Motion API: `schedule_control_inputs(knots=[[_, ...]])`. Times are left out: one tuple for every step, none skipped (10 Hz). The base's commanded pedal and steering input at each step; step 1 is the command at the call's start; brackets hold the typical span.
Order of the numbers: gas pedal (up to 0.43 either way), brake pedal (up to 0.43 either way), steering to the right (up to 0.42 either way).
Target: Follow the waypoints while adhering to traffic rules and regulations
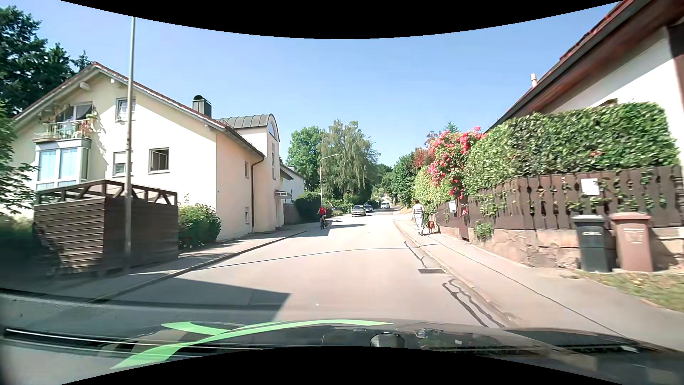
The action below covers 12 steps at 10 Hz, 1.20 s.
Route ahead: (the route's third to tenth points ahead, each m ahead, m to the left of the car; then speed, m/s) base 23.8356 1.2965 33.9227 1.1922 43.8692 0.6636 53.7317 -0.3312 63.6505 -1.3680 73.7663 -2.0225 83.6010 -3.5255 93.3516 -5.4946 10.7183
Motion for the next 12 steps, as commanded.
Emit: schedule_control_inputs(knots=[[0.228, 0.000, -0.002], [0.228, 0.000, 0.004], [0.228, 0.000, 0.011], [0.228, 0.000, 0.012], [0.228, 0.000, 0.012], [0.228, 0.000, 0.012], [0.240, 0.000, 0.012], [0.248, 0.000, 0.012], [0.260, 0.000, 0.012], [0.268, 0.000, 0.012], [0.268, 0.000, 0.012], [0.280, 0.000, 0.012]])
